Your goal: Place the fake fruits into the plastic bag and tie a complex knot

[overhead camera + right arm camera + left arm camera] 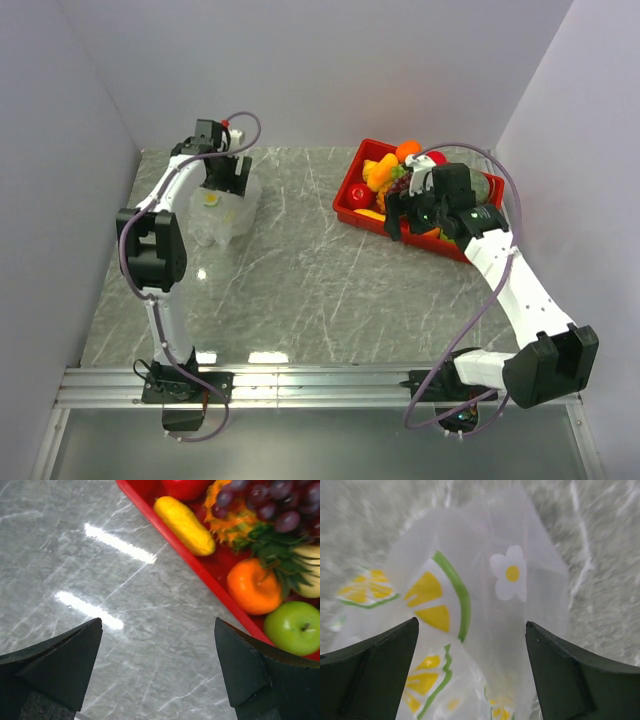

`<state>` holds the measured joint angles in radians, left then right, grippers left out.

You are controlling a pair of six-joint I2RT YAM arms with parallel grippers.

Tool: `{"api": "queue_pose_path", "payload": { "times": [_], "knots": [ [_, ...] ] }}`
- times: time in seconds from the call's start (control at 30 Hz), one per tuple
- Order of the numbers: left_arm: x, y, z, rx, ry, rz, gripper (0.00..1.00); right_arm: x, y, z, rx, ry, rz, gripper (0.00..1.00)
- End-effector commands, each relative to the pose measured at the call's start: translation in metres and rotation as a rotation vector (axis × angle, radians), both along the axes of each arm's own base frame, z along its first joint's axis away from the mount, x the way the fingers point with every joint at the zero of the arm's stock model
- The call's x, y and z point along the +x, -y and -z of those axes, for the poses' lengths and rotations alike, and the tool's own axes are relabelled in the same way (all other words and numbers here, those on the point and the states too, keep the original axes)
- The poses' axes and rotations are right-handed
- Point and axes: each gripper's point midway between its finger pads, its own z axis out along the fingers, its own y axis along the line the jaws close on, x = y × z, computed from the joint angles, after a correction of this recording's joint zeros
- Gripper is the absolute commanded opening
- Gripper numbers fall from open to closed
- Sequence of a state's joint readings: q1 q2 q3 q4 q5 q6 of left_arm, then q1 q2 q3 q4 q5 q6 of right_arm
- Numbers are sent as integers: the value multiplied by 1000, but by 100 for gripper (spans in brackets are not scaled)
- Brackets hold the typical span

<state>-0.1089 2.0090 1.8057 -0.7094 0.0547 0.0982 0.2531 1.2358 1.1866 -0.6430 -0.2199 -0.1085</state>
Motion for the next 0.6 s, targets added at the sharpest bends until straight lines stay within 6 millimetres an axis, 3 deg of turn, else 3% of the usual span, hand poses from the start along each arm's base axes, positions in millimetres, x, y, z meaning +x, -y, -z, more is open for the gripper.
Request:
{"api": "queue_pose_path", "payload": {
  "times": [0.0,0.13,0.17,0.23,0.3,0.33,0.37,0.4,0.43,0.47,0.5,0.53,0.57],
  "knots": [
    [-13,4,11,-21,-62,1,86,2,-16,-12,80,-1,-35,100],
    [-26,26,-18,-117,-17,117,48,5,-30,-12,149,-29,-58,100],
    [-32,31,-38,-129,33,149,30,9,-33,-15,168,-33,-54,100],
    [-42,40,-59,-142,83,225,0,11,-41,-20,196,-36,-82,100],
    [-62,46,-80,-130,128,321,0,17,-48,-29,246,-51,-68,100],
    [-77,55,-104,-159,188,383,0,21,-52,-40,266,-37,-74,99],
    [-90,57,-100,-162,189,431,0,23,-57,-39,294,-65,-82,99],
    [-97,61,-111,-177,228,464,0,24,-61,-43,312,-67,-91,99],
    [-116,72,-136,-228,294,535,0,26,-64,-49,329,-61,-96,99],
    [-127,76,-138,-267,299,550,0,28,-70,-54,360,-54,-113,99],
    [-136,83,-151,-313,334,572,0,29,-73,-57,377,-49,-121,99],
    [-145,88,-179,-351,423,598,0,29,-76,-59,396,-46,-131,99],
    [-158,97,-186,-436,434,648,0,30,-79,-66,428,-36,-135,99]
  ]
}}
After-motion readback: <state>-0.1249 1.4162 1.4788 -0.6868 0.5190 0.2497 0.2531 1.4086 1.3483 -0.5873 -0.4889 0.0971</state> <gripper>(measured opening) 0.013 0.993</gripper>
